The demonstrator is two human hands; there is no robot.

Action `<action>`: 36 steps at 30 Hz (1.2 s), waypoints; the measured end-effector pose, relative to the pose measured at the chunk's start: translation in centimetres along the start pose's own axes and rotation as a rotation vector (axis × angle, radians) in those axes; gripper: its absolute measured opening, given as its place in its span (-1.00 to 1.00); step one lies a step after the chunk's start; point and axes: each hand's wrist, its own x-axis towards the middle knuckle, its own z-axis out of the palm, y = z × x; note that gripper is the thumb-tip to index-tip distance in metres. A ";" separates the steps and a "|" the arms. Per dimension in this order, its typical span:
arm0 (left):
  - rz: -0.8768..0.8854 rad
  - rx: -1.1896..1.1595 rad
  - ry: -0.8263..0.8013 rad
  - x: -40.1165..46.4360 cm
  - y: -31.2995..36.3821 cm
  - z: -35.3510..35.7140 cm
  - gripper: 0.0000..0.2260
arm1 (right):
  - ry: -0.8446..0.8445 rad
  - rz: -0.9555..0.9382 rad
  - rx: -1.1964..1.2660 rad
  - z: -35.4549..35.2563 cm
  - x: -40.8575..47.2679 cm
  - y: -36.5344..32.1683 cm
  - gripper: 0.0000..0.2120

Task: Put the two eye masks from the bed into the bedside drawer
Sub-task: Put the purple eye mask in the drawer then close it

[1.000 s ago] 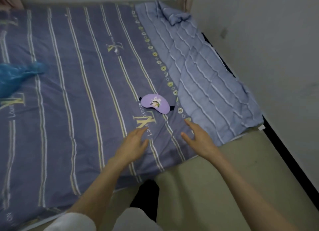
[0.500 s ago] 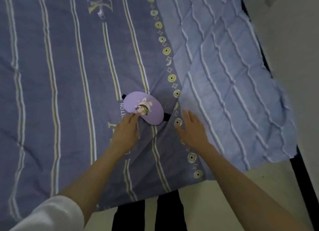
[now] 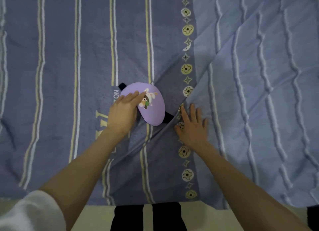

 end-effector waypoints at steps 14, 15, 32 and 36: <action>-0.168 -0.576 0.058 -6.4 2.8 -21.8 -0.70 | -0.155 -0.119 0.880 -18.8 -7.4 -17.5 -0.73; -0.192 -0.716 0.047 -7.4 2.2 -23.6 -0.71 | -0.131 -0.157 0.874 -19.6 -8.3 -19.2 -0.76; -0.483 -1.296 1.012 -36.7 -3.8 -37.7 -0.79 | -0.518 -0.861 0.683 -16.8 -30.2 -43.3 -0.63; -0.581 -1.209 1.306 -44.4 -5.0 -39.2 -0.76 | -0.745 -0.969 0.537 -13.9 -36.8 -47.7 -0.70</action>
